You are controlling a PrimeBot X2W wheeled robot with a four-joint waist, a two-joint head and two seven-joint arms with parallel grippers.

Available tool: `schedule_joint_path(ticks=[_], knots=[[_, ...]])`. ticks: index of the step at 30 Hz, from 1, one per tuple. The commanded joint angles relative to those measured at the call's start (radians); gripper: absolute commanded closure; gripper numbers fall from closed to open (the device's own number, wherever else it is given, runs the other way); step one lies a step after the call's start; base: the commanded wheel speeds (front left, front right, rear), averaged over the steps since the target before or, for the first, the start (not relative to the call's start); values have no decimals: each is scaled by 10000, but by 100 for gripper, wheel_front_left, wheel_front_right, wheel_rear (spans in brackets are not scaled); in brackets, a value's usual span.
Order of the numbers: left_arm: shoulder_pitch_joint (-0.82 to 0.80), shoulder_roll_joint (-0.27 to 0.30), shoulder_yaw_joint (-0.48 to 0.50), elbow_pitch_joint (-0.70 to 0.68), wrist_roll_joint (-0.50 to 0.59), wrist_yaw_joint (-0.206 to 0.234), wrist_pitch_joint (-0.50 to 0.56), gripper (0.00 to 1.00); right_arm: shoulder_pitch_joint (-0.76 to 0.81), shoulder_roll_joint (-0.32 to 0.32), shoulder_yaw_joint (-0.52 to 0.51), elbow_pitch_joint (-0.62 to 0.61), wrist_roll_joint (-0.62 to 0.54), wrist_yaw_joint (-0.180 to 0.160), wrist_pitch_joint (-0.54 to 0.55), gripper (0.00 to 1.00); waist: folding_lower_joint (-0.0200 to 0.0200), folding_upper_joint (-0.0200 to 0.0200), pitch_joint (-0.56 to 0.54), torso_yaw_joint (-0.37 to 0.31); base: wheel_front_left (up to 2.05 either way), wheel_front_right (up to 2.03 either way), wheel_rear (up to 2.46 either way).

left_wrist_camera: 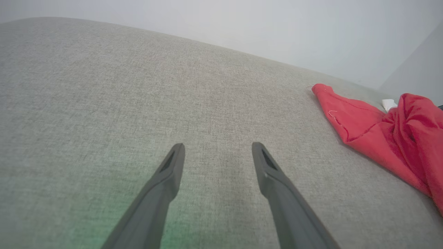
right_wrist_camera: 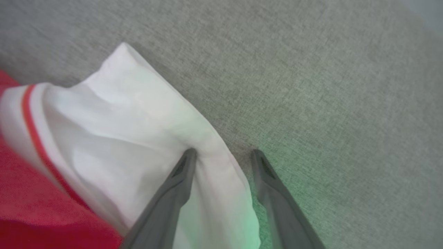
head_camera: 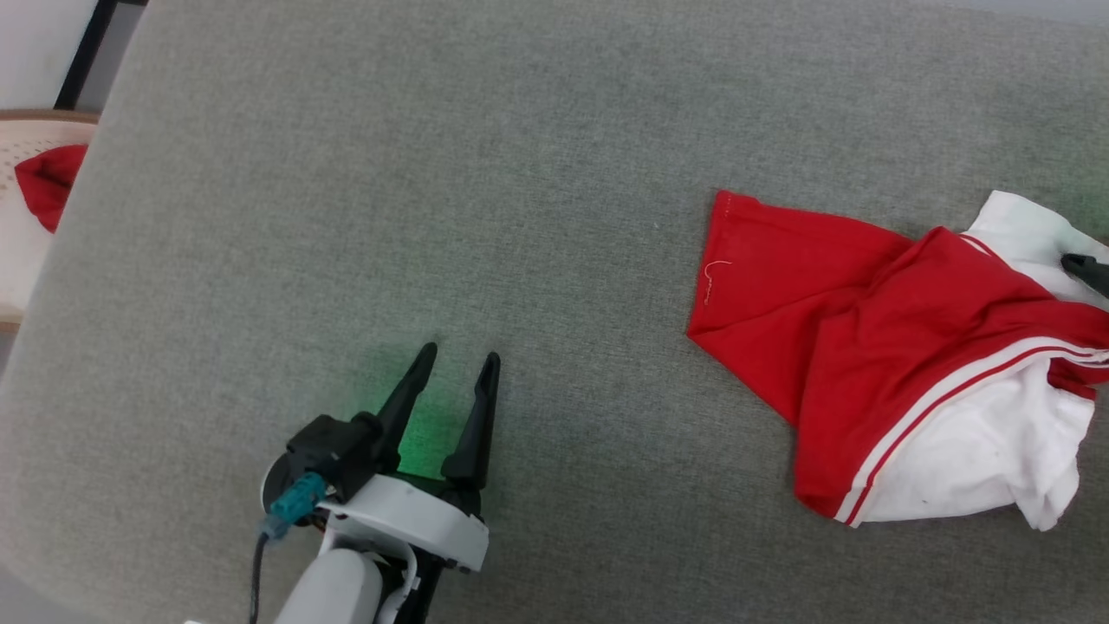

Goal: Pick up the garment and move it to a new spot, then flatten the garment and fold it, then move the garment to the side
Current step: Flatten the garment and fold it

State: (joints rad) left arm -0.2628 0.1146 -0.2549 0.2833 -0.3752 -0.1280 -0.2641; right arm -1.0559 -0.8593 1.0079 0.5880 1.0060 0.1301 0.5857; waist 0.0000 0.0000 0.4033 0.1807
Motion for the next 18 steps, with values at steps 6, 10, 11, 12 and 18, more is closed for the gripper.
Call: schedule_joint_path(ticks=[6, 10, 11, 12, 18], knots=[[-84, 152, 77, -164, -103, -36, -3, 0, -151, -15, 168, 697, 265, 0, -1990, 100, 0, 0, -316, -438, 0, 0, 0], [77, 228, 203, -235, -134, -36, -3, 0, 114, -423, -87, 1303, 569, 0, -3233, 100, 0, 0, -523, -749, 0, 0, 0], [107, 240, 214, -256, -142, -36, -3, 0, 232, -515, -155, 1437, 682, 0, -3443, 100, 0, 0, -564, -828, 0, 0, 0], [140, 249, 244, -272, -151, -37, -3, 0, 333, -627, -213, 1559, 786, 0, -3646, 100, 0, 0, -599, -909, 0, 0, 0], [259, 304, 274, -319, -130, -37, -2, 0, 1281, -1093, -606, 2385, 1571, 0, -4469, 100, 0, 0, -719, -1300, 0, 0, 0]])
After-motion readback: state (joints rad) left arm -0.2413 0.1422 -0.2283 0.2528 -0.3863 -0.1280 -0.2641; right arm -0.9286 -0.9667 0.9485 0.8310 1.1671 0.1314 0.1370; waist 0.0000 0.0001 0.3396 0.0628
